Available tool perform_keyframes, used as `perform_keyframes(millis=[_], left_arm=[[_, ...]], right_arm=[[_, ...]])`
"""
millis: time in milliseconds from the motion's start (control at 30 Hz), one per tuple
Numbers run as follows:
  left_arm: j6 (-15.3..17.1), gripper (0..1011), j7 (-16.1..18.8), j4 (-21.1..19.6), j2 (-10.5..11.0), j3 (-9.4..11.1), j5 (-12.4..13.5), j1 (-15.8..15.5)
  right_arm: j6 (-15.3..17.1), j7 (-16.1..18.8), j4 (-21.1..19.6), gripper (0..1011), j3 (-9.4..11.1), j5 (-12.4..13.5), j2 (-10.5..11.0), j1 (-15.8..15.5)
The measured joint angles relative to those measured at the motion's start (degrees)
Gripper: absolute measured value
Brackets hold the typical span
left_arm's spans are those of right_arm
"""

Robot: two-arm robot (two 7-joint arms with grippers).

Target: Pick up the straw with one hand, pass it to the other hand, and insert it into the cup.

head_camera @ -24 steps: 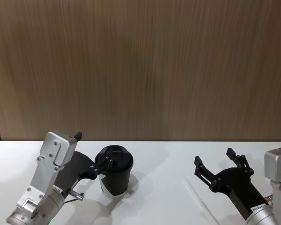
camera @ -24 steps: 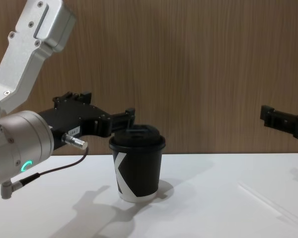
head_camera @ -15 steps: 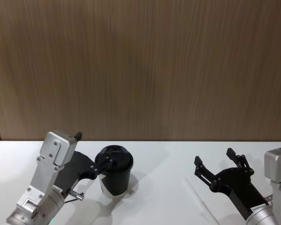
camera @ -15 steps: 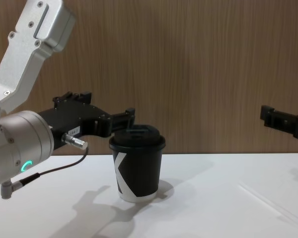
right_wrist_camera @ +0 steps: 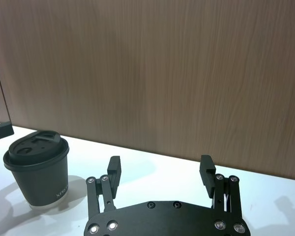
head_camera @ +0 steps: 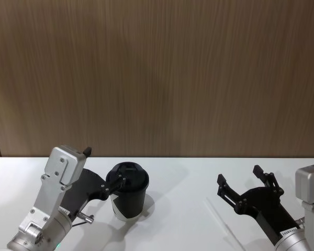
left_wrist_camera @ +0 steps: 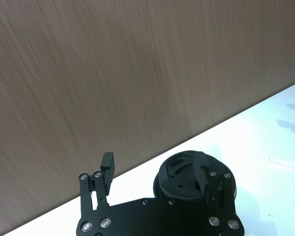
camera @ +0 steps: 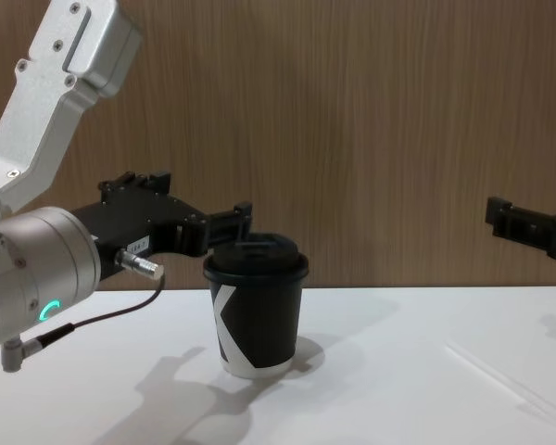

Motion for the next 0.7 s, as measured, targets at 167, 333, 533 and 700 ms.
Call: perform_keyframes(millis=[167, 333, 533, 700], left_arm=[[0.00, 1003, 0.00, 0.00, 0.00, 0.00, 0.00, 0.00], [0.00, 1003, 0.00, 0.00, 0.00, 0.00, 0.00, 0.00], [0.00, 1003, 0.00, 0.00, 0.00, 0.00, 0.00, 0.00], [0.00, 1003, 0.00, 0.00, 0.00, 0.00, 0.00, 0.00]], right_arm=[[0.00, 0.00, 0.00, 1001, 0.00, 0.00, 0.00, 0.00], [0.00, 0.00, 0.00, 1001, 0.00, 0.00, 0.00, 0.00], [0.00, 0.00, 0.00, 1001, 0.00, 0.00, 0.00, 0.00], [0.00, 0.00, 0.00, 1001, 0.00, 0.00, 0.00, 0.00]])
